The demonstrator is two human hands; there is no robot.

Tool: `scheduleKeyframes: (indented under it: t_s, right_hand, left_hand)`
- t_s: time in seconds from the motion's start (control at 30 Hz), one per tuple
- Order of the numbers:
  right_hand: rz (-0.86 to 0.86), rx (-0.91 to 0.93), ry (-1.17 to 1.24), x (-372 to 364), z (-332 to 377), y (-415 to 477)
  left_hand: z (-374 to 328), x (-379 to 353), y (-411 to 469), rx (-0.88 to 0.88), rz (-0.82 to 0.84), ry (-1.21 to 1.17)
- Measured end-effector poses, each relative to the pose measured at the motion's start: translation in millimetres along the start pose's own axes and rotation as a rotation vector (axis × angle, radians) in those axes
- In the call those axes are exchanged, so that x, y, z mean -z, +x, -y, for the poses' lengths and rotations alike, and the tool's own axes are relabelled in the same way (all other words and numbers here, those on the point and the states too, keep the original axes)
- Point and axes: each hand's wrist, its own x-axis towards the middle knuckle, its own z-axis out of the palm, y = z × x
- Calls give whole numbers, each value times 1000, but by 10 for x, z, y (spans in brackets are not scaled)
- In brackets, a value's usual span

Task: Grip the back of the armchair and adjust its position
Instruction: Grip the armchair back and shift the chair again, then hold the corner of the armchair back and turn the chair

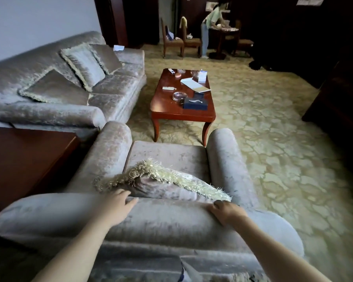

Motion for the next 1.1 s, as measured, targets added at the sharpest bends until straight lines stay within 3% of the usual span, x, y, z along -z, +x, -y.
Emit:
scheduleKeyframes:
  t_s: [0.23, 0.53, 0.83, 1.1]
  right_hand:
    - [-11, 41, -16, 28, -657, -100]
    - [-38, 93, -4, -10, -727, -79]
    - [-35, 174, -28, 29, -881, 64]
    - [-48, 191, -13, 208, -1060, 218]
  left_hand:
    - [-1646, -385, -222, -169, 119, 114]
    - [-2017, -384, -134, -50, 286, 144]
    - [-2728, -536, 209, -254, 440, 75]
    - [-2983, -499, 377, -280, 362, -27]
